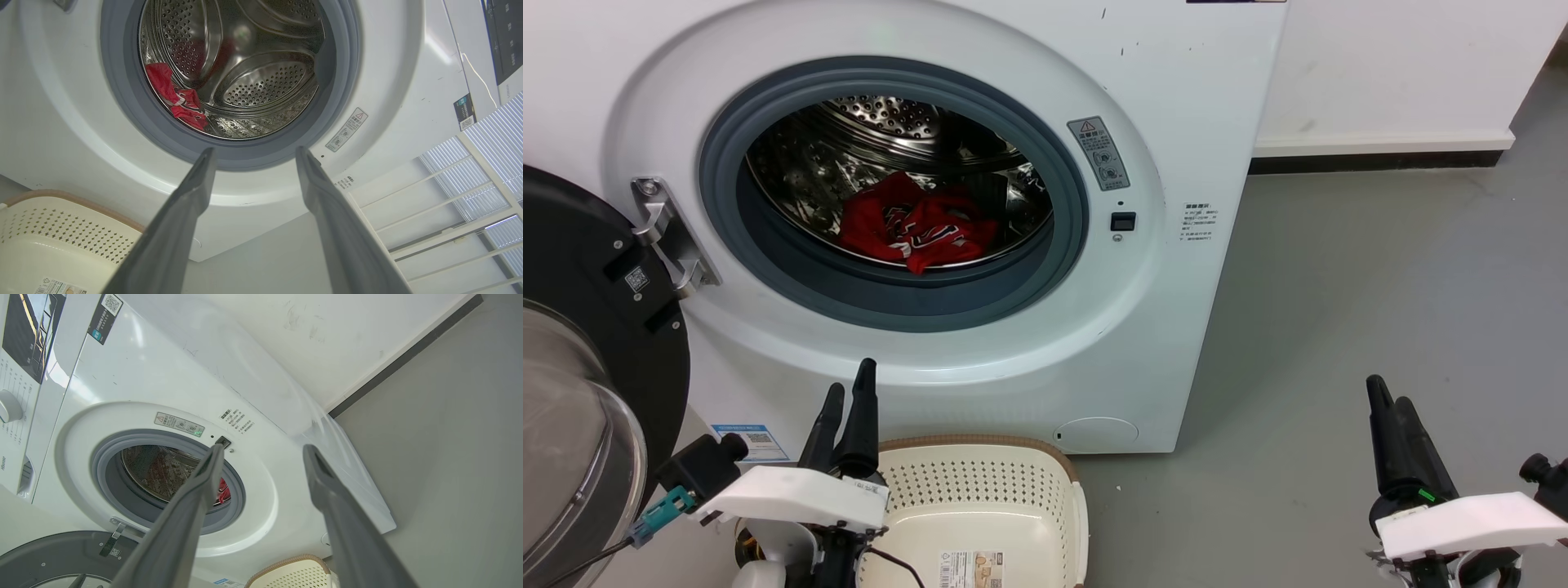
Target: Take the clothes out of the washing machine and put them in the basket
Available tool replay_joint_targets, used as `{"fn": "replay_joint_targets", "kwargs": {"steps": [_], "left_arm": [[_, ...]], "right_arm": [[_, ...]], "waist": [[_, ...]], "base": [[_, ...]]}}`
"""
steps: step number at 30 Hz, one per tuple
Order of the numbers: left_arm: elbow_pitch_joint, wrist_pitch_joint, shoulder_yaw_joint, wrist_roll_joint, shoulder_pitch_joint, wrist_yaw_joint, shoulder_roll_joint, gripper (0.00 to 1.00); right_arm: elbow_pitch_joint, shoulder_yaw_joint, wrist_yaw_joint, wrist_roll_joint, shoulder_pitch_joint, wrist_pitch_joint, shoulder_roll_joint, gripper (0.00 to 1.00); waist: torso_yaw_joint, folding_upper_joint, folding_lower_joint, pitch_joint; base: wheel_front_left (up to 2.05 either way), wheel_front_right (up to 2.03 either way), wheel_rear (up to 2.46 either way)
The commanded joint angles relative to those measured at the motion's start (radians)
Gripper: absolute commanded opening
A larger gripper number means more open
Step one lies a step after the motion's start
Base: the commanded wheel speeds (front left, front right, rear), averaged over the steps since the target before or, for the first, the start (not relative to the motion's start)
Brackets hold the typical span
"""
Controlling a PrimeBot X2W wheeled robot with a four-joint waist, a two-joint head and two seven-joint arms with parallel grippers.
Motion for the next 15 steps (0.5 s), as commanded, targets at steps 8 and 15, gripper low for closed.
{"fn": "replay_joint_targets", "kwargs": {"steps": [8,15], "left_arm": [[-0.004,-0.033,-0.021,0.161,-0.028,0.01,0.002,1.0],[0.004,-0.054,-0.034,0.269,-0.032,0.017,0.002,1.0]], "right_arm": [[-0.022,0.008,0.0,-0.155,0.011,-0.036,0.0,1.0],[-0.018,0.011,0.0,-0.249,0.019,-0.056,0.0,1.0]], "waist": [[0.005,0.0,0.0,-0.003],[0.008,0.0,0.0,-0.004]], "base": [[0.0,0.0,0.0],[0.0,0.0,0.0]]}}
